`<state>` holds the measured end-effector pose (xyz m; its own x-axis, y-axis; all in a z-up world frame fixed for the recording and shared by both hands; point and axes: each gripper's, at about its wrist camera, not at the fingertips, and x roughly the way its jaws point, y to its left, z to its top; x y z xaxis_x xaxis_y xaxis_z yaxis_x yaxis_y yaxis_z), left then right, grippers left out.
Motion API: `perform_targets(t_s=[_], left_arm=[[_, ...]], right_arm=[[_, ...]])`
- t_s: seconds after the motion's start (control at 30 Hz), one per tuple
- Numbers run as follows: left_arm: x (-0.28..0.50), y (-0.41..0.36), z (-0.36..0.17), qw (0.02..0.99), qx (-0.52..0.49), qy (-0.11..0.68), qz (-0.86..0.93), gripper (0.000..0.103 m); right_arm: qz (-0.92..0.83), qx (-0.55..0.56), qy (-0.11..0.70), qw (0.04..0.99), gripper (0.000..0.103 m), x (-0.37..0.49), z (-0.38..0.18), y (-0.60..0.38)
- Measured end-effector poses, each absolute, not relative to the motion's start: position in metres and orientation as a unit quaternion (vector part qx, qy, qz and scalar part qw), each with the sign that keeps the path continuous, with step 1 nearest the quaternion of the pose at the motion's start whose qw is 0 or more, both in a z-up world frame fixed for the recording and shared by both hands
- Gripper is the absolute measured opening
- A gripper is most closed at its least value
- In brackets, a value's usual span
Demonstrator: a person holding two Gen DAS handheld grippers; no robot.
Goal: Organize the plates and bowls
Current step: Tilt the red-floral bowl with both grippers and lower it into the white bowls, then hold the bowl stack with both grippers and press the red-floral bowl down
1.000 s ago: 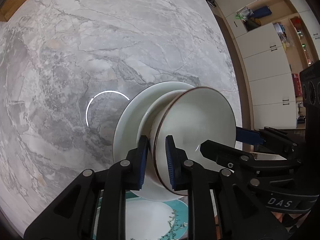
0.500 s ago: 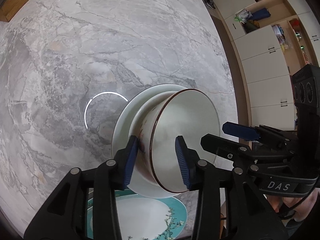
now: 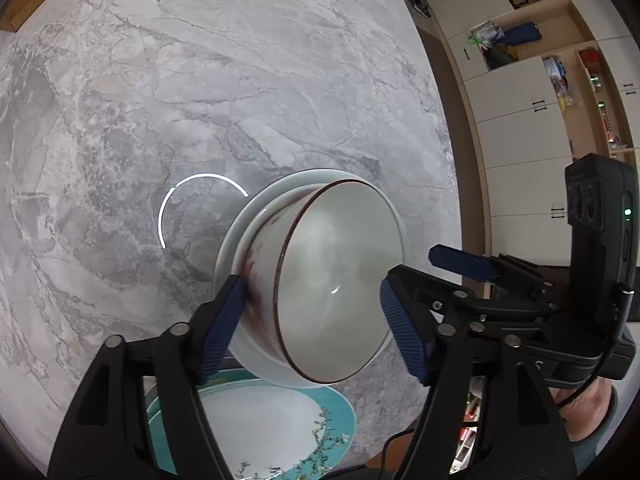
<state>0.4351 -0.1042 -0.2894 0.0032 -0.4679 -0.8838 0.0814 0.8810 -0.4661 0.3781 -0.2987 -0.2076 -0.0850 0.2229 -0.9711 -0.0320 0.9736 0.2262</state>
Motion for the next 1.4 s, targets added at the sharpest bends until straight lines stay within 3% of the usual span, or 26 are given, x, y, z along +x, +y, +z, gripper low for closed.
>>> perform_targets(t_s=[0.07,0.2,0.5,0.77,0.93,1.1,1.4], left_arm=[[0.436,-0.104,-0.291,0.691,-0.157,0.677,-0.2,0.08],[0.439,-0.101,-0.291,0.675,-0.168,0.693,-0.189,0.081],[0.441,-0.106,-0.261,0.724,-0.086,0.664,-0.164,0.081],[0.432,-0.03,-0.286,0.74,-0.1,0.65,-0.142,0.081],[0.425,0.006,-0.314,0.725,-0.155,0.657,-0.134,0.081],[0.428,-0.013,-0.328,0.714,-0.147,0.661,-0.176,0.081],[0.434,-0.018,-0.329,0.726,-0.134,0.646,-0.195,0.082]], right_arm=[[0.092,0.064,0.731,0.673,0.066,0.378,-0.209,-0.3],[0.091,0.061,0.731,0.673,0.066,0.375,-0.211,-0.301],[0.092,0.047,0.724,0.682,0.066,0.376,-0.208,-0.301],[0.109,0.068,0.681,0.721,0.065,0.369,-0.194,-0.331],[0.104,0.091,0.678,0.722,0.058,0.362,-0.203,-0.345],[0.114,0.086,0.693,0.707,0.047,0.358,-0.221,-0.341],[0.129,0.093,0.7,0.696,0.041,0.355,-0.238,-0.334]])
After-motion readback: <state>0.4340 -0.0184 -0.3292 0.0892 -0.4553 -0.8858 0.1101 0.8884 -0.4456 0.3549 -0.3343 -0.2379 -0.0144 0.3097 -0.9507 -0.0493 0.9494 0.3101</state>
